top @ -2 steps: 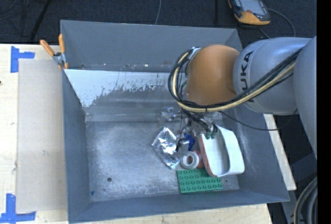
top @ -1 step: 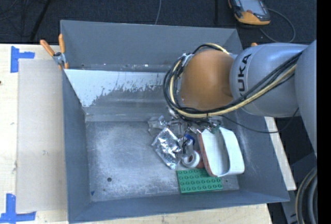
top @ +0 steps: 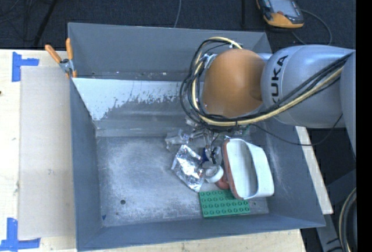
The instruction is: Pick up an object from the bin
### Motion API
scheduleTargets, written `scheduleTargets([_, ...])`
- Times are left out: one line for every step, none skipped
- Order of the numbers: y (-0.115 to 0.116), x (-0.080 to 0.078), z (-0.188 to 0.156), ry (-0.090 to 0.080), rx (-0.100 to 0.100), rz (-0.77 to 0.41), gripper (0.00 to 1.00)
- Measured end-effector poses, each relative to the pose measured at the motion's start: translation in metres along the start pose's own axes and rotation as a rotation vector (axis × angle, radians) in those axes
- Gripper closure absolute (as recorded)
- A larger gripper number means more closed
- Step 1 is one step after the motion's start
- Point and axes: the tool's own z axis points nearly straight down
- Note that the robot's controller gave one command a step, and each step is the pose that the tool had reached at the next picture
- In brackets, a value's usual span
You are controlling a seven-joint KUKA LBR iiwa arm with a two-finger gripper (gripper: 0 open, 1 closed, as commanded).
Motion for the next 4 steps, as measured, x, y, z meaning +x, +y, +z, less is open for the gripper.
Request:
scheduleTargets([-0.001,0.000,0.000,-0.002,0.000,0.005,1.00])
scheduleTargets([0.026,0.012,-0.050,0.000,0.001,-0.389,1.00])
scheduleTargets([0.103,0.038,-0.082,0.003,-0.006,-0.477,1.00])
scheduleTargets([0.162,-0.005,-0.116,-0.001,-0.003,-0.927,1.00])
